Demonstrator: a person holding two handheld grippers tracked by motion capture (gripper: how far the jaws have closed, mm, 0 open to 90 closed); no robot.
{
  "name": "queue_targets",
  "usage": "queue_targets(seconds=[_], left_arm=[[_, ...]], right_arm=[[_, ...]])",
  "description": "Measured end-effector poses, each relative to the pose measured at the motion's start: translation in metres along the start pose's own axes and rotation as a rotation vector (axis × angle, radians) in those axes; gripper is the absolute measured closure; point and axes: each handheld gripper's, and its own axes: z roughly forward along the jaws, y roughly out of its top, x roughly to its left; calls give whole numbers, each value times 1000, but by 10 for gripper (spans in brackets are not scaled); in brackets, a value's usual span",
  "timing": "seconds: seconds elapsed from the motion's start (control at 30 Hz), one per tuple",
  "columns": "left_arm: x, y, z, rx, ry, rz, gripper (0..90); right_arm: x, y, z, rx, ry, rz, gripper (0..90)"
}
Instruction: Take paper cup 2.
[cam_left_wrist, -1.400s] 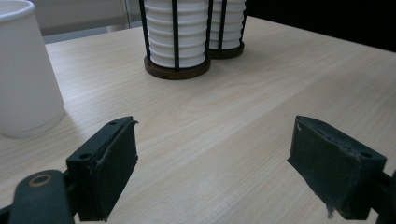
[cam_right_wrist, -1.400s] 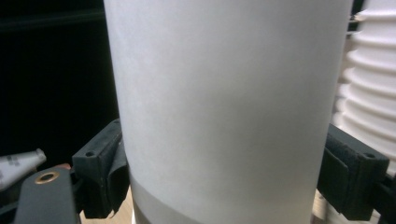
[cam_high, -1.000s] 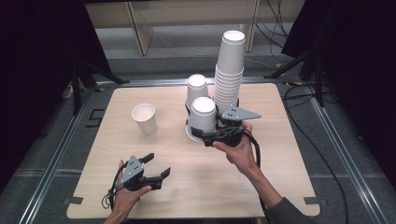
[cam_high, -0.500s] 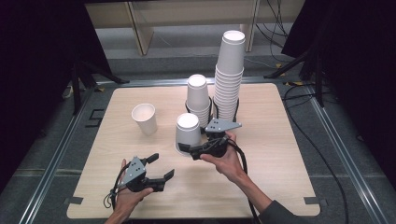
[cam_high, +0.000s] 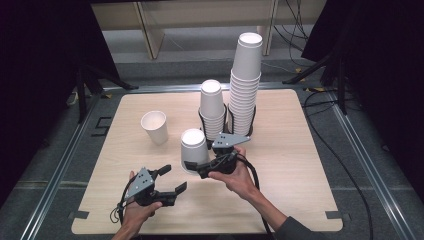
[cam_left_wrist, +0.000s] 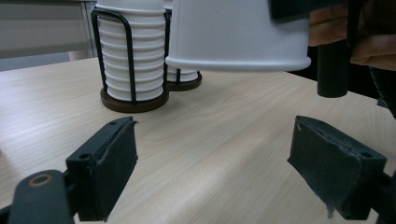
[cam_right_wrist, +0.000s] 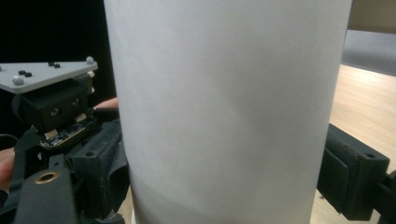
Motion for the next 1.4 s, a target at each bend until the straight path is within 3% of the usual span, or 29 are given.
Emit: queue_targets(seconds=[0.33, 0.37, 0.4, 0.43, 0.47, 0.57, 0.6, 0.67, 0.77, 0.8, 0.83, 0.87, 0.9, 1.03, 1.17, 1.4], left_arm=[[-3, 2, -1, -11, -32, 3, 143], [-4, 2, 0, -16, -35, 5, 143], [-4, 1, 1, -32, -47, 1, 143], [-4, 1, 1, -36, -54, -5, 143], [-5, 2, -1, -14, -42, -2, 143], [-5, 3, -1, -15, -45, 0, 143], [-5, 3, -1, -18, -46, 1, 143], [-5, 3, -1, -20, -45, -6, 143], [-5, 3, -1, -27, -55, -27, 143], [-4, 3, -1, -32, -60, -38, 143], [-4, 3, 0, -45, -67, -44, 143], [-3, 2, 0, -53, -73, -41, 138], [-4, 2, 0, -50, -70, -40, 134], [-5, 3, -1, -19, -52, -29, 102], [-6, 3, 0, -20, -49, -40, 67], [-6, 2, 2, -28, -60, -46, 18]], right_arm=[[7, -5, 9, 21, 15, -31, 163], [8, -6, 9, 37, 19, -28, 164], [10, -7, 10, 44, 28, 3, 164], [9, -7, 12, 23, 40, -25, 164], [9, -7, 12, 26, 25, -39, 164], [10, -8, 13, 31, 33, -44, 164], [12, -9, 14, 37, 46, -26, 164], [13, -9, 15, 30, 40, -43, 164], [15, -10, 16, 47, 44, -29, 164], [17, -11, 18, 36, 65, -17, 165], [15, -11, 19, 31, 55, -53, 165], [16, -12, 20, 30, 56, -54, 165], [17, -13, 21, 34, 80, -28, 165], [18, -14, 22, 42, 62, -48, 165], [23, -15, 24, 45, 75, -14, 166], [28, -17, 31, 45, 96, -44, 166]])
